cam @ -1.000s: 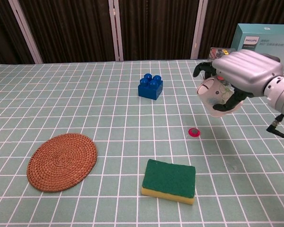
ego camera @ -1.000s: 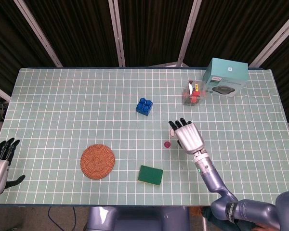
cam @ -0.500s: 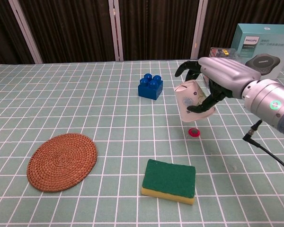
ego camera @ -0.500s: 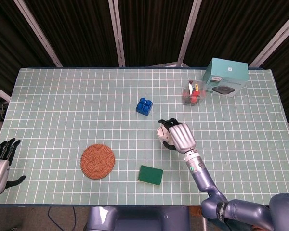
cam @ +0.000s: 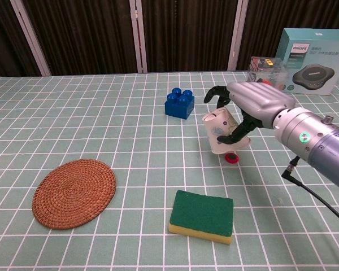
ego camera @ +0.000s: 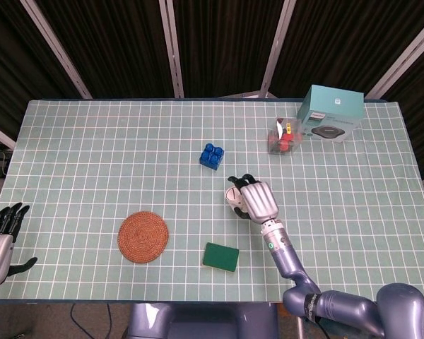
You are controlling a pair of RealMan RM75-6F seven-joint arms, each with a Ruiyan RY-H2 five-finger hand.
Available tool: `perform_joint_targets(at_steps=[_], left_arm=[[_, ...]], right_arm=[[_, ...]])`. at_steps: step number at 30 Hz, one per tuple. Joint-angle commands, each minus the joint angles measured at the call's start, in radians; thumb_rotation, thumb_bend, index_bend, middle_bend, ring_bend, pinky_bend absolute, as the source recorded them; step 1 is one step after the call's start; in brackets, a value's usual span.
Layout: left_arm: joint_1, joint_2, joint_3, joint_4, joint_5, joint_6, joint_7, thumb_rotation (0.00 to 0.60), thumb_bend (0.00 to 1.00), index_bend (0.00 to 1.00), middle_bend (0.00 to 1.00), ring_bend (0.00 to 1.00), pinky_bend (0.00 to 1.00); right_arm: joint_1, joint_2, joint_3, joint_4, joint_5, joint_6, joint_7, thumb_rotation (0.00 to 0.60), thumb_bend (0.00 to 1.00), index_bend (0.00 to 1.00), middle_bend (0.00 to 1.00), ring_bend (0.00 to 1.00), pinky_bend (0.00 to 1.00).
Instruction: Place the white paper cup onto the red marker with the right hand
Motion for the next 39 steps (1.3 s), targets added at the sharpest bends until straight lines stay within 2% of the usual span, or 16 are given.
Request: perform_joint_targets(at_steps=[1,8,10,15,17,25,31,35,39], left_arm=[[0.0,0.0,0.001,-0.001,0.001,0.001,0.001,0.6,0.0,0.0,0.0,0.0,0.0],[0.001,-0.001,0.002,-0.002,0.002,0.003,0.004,0.6,0.0,0.0,0.0,0.0,0.0],[0.001,-0.001,0.002,-0.002,0.002,0.003,0.006,0.6,0.0,0.0,0.0,0.0,0.0],[0.0,-0.001,0.002,-0.002,0.0,0.002,0.004,0.6,0.0,0.0,0.0,0.0,0.0],[0.0,-0.001,0.002,-0.002,-0.001,0.0,0.003,0.6,0.0,0.0,0.0,0.0,0.0],[0.002,0.004,0.005,-0.007,0.008,0.005,-0.003,0.6,0.0,0.0,0.0,0.0,0.0],[0.007,0.011,0.012,-0.014,0.028,0.015,-0.013,0.6,0.0,0.0,0.0,0.0,0.0],[0.014,0.019,0.019,-0.02,0.05,0.029,-0.024,0.6,0.0,0.0,0.0,0.0,0.0],[0.021,0.023,0.022,-0.021,0.074,0.05,-0.03,0.6,0.0,0.0,0.0,0.0,0.0]], right_arm=[[-0.005,0.0,-0.005,0.005,0.003,-0.006,-0.003,0.6,0.2,0.23,0.41,0.21,0.55],[-0.016,0.004,-0.006,-0.003,0.001,-0.011,0.004,0.6,0.2,0.23,0.4,0.2,0.54],[-0.018,0.004,-0.005,-0.004,0.003,-0.014,0.005,0.6,0.2,0.22,0.37,0.18,0.51],[-0.025,0.025,-0.016,-0.031,0.006,-0.05,0.025,0.6,0.17,0.05,0.16,0.02,0.35],[-0.028,0.039,-0.021,-0.051,0.008,-0.062,0.029,0.6,0.16,0.02,0.12,0.0,0.31],[-0.058,0.113,-0.046,-0.163,0.002,-0.058,0.011,0.6,0.16,0.01,0.09,0.0,0.27],[-0.105,0.217,-0.09,-0.3,-0.073,0.002,0.007,0.6,0.15,0.01,0.07,0.0,0.24],[-0.15,0.327,-0.124,-0.4,-0.158,0.07,0.019,0.6,0.15,0.01,0.07,0.0,0.18],[-0.202,0.42,-0.15,-0.438,-0.228,0.144,0.071,0.6,0.15,0.0,0.05,0.0,0.09]])
